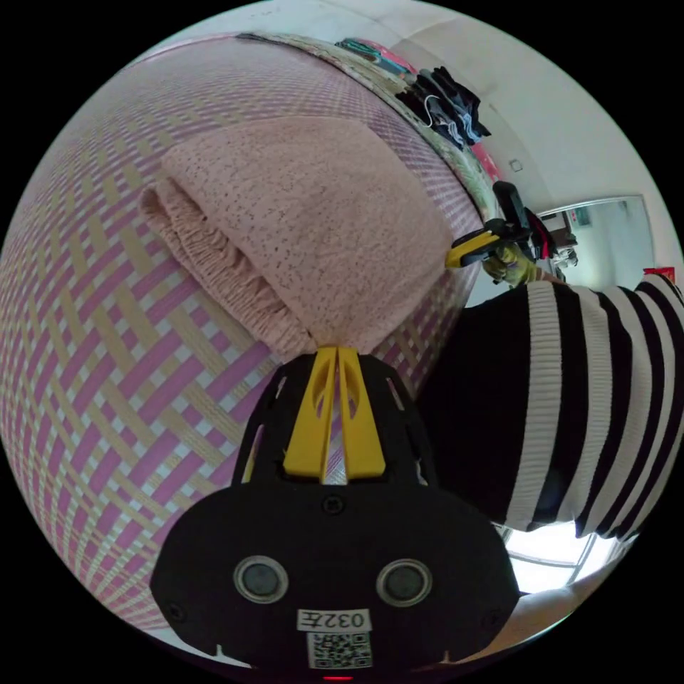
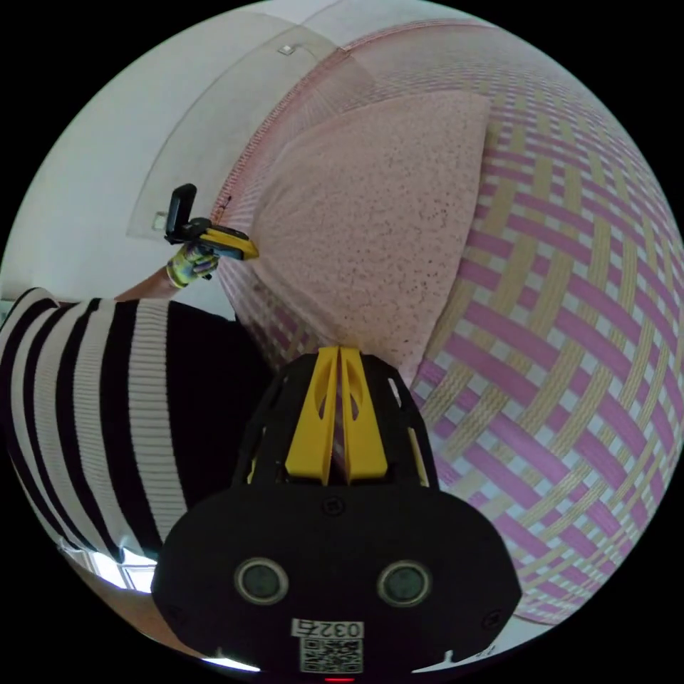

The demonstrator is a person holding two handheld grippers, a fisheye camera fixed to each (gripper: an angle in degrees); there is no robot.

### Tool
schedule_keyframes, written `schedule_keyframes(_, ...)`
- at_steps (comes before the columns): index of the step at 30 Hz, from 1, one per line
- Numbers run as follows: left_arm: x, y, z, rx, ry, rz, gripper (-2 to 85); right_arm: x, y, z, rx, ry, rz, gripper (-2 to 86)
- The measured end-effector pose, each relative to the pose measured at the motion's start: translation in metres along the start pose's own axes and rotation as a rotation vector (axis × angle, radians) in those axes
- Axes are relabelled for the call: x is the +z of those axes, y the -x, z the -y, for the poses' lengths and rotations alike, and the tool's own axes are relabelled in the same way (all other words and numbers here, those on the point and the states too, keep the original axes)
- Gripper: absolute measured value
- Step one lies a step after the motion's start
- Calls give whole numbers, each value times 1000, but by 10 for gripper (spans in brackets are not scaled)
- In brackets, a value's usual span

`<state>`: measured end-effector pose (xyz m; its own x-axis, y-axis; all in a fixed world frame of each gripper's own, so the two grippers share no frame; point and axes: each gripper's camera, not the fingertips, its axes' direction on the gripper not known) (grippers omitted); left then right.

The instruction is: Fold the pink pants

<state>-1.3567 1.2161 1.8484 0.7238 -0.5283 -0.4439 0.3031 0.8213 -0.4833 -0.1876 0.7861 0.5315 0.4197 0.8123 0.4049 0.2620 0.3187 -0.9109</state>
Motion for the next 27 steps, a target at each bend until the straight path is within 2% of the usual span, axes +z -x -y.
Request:
schedule_keyframes(3, -2, -3, 0, 19, -6, 8, -9, -24, -4, -2, 0, -11, 48, -10)
schedule_keyframes(6, -24, 0, -1, -31, -43, -82, -9, -60, 6, 2, -15, 15, 114, -10)
schedule_keyframes(8, -64, -5, 0, -42, -228, -173, -9, -105, 19, 7, -57, -51, 160, -10)
schedule_keyframes(11, -94, -5, 29, -95, -335, -126, -9, -152, 21, 25, -59, -147, 148, -10)
schedule_keyframes(17, -68, 37, 84, -243, -251, -91, -9, -184, 9, 71, -30, -117, 199, -10)
schedule_keyframes(20, -57, 65, 74, -326, -298, -170, -9, -187, 4, 79, 19, -6, 113, -9)
schedule_keyframes(25, -86, 85, 55, -421, -441, -283, -3, -241, 18, 82, 30, -15, 163, 3)
schedule_keyframes(27, -103, 102, 32, -534, -535, -302, 8, -272, 18, 77, 59, -63, 195, 41)
